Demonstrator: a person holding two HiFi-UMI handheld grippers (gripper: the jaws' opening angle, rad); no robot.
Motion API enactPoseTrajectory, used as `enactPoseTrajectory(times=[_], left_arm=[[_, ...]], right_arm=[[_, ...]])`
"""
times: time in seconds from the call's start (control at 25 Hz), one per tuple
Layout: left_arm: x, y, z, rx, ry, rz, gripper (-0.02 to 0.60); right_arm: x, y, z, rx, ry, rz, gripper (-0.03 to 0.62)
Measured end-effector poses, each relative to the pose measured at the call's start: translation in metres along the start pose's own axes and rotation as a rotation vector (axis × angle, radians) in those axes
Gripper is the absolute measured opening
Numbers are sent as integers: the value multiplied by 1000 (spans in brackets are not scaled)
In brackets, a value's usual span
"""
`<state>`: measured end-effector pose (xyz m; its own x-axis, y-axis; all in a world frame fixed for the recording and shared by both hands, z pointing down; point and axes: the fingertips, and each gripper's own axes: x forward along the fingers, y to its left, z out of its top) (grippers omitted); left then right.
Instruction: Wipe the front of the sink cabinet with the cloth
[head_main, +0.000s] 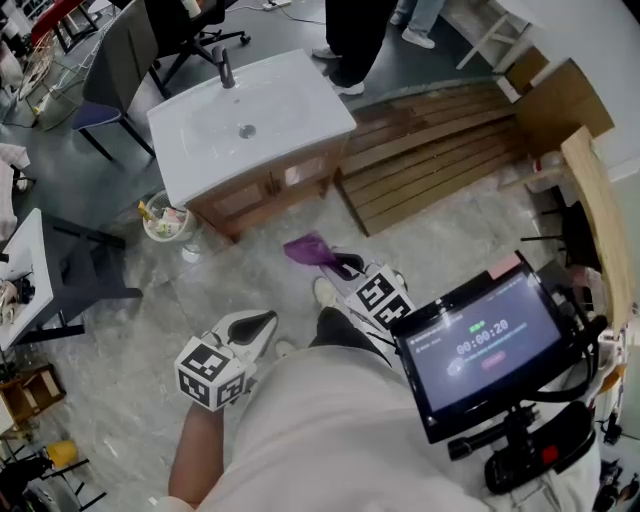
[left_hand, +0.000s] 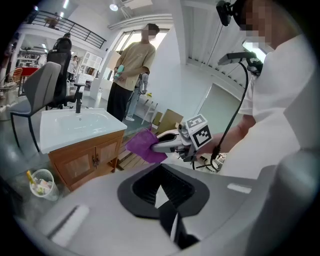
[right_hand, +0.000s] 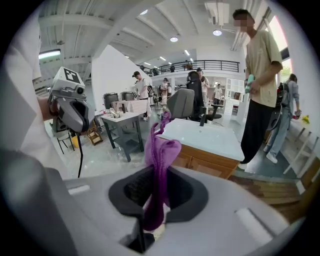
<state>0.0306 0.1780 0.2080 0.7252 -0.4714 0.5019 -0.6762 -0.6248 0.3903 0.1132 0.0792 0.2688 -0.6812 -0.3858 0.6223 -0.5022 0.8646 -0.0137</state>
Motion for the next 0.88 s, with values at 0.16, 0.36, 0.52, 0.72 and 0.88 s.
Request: enactPoseTrajectory(times=[0.16,0.36,0.52,0.72,0.88], left_arm=[[-1,-3,-6,2,0,-7,5],[-7,-15,-5,-1,-5,-4,5],[-9,-16,-10,2,-4,-3,5],[-14,-21,-2,7,-8,6,5],[-17,-25,3,14,-19,15,5]], right_arm=[[-3,13,5,-13,-10,17,55],[-17,28,16,-36,-23,34,55],[-19,33,20,-44,-34,39,55],[-29,36,29,-46,-37,47,55],[-36,39,36,-55,-48,51,55]])
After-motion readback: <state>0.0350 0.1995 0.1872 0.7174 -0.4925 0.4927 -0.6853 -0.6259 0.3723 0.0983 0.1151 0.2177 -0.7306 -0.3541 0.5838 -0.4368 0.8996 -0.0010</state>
